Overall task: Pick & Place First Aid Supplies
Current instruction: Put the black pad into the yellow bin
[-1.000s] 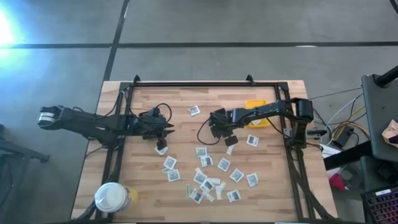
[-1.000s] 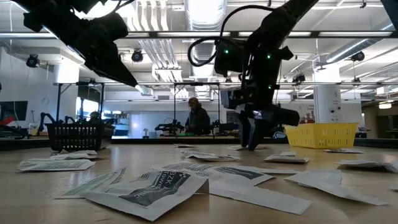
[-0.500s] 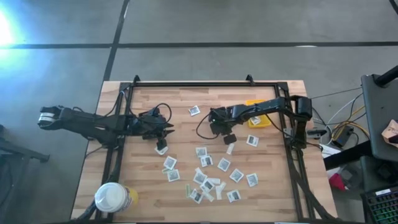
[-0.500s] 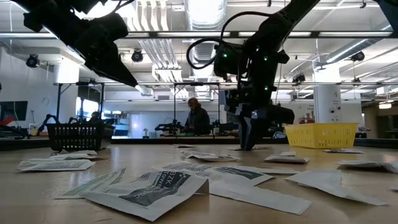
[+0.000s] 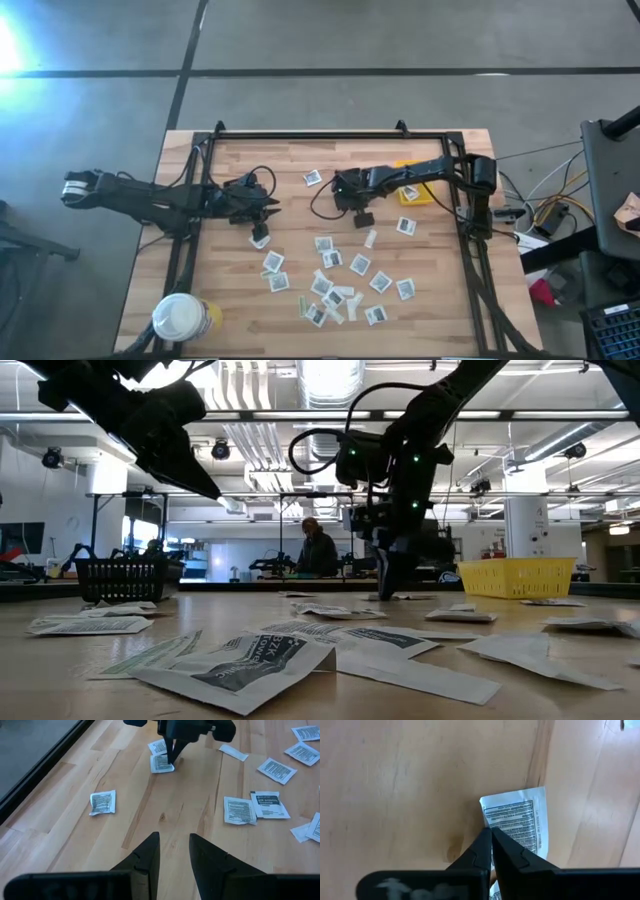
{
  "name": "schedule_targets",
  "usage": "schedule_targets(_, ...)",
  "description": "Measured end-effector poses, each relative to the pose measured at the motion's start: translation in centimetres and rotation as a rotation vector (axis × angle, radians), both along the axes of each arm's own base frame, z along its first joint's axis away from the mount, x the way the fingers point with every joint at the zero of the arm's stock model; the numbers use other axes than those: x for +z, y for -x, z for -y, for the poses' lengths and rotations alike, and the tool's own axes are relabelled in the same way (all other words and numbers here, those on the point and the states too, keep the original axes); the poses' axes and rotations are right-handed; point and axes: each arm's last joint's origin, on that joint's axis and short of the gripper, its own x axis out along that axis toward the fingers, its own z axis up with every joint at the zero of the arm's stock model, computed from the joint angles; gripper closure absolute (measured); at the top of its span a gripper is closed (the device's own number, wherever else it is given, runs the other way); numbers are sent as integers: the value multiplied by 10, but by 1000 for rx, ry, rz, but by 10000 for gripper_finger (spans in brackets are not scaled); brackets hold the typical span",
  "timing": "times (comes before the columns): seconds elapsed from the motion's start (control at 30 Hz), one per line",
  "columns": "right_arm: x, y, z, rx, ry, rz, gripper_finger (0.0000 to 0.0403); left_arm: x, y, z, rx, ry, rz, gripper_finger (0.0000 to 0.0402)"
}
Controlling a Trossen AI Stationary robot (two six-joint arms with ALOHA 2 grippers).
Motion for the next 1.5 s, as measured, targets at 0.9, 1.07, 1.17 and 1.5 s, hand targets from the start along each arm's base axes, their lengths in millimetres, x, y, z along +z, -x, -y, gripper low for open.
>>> schedule_targets(0.9, 102, 66, -34, -242, 22, 203, 395, -2, 1, 0, 19, 29, -4, 303)
schedule_targets(1.07, 112, 92, -35, -332, 102, 260, 394, -3, 1, 0, 20, 29, -8, 303)
schedule_targets(1.17, 118, 108, -35, -395, 140, 302, 394, -4, 1, 0, 20, 29, -9, 303)
schedule_targets(1.5, 122, 152, -35, -643, 306, 441, 394, -4, 1, 0, 20, 29, -10, 303)
